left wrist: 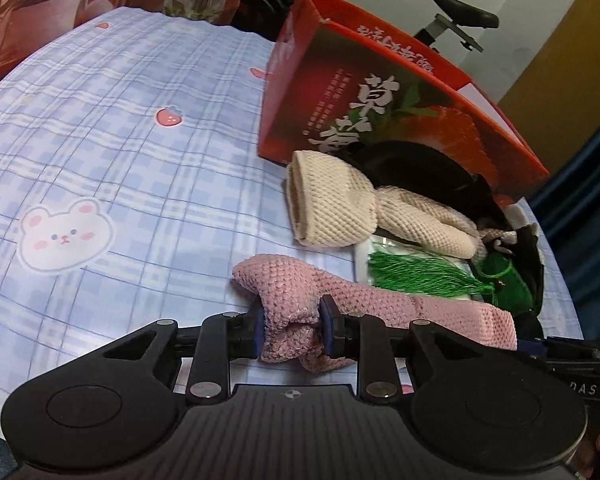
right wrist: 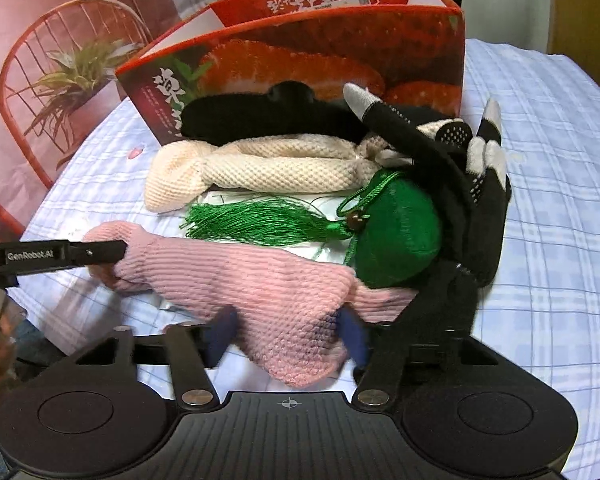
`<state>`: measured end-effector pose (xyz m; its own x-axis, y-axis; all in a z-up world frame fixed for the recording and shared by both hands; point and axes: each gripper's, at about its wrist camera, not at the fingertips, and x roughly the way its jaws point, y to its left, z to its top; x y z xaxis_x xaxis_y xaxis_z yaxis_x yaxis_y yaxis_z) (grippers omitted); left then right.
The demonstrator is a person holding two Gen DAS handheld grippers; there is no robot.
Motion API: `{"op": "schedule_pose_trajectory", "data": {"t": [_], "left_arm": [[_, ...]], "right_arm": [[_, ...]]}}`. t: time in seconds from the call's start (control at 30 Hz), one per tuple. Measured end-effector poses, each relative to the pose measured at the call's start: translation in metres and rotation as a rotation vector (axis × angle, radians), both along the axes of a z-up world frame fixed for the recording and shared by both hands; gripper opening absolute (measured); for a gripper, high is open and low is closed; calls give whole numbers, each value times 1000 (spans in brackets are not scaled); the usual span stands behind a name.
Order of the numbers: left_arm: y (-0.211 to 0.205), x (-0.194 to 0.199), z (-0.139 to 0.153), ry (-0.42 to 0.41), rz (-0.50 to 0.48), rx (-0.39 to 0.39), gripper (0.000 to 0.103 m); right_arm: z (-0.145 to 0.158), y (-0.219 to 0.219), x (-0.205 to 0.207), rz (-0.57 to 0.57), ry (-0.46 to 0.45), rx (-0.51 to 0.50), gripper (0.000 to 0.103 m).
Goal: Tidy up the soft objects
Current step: 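Carry the pink cloth into the red box and open the left gripper while the right holds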
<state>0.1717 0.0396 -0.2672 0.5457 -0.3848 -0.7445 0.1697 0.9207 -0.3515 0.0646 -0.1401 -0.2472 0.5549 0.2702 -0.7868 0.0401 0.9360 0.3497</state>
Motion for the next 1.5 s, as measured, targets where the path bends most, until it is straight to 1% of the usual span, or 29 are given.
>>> {"op": "schedule_pose_trajectory", "data": {"t": [0.03,0.07,0.17,0.27,0.3,0.33,0.37,0.47,0.63,0.8,0.93,1.03,1.13,1.27,1.33,1.5], "left_arm": [[0,-1,1,-10,0,-6,27],[0,-2,4,-21,2,-9,27],[3,-6,13,-61,17,-26,27],[5,-10,27,-112,15,-62,27],[3,-11,32,-130,7,-69,27],[0,-13,37,-146,-4,-72,27],[-2,-14,40,-159,-12,-70,27],[-6,-18,49,-196,-27,-69,27],[-3,-14,71,-248,-6,-77,27],[-3,-2,108,-351,1,-79,27],[-11,17,135,-433,7,-57,27],[-21,34,153,-499,7,-26,27],[-35,57,166,-534,6,3,27],[-52,96,176,-550,8,45,27],[-62,119,178,-545,1,72,27],[-81,166,169,-505,-13,121,27]], "right_arm": [[2,0,-1,1,-8,2,35],[4,-1,-2,1,-15,2,33],[15,-5,-5,1,-46,-1,33],[32,-9,-8,7,-104,-9,31],[38,-9,-8,11,-123,-9,29],[45,-10,-8,20,-147,0,25],[50,-11,-8,28,-164,11,24],[65,-10,-4,50,-212,0,22],[90,-12,4,73,-288,-2,20],[121,-20,19,85,-372,1,20],[147,-31,41,85,-442,-13,19],[163,-40,63,85,-490,-45,19],[172,-48,91,81,-499,-72,18],[176,-53,132,85,-496,-147,18],[173,-55,151,83,-490,-178,18],[160,-71,204,68,-458,-261,18]]}}
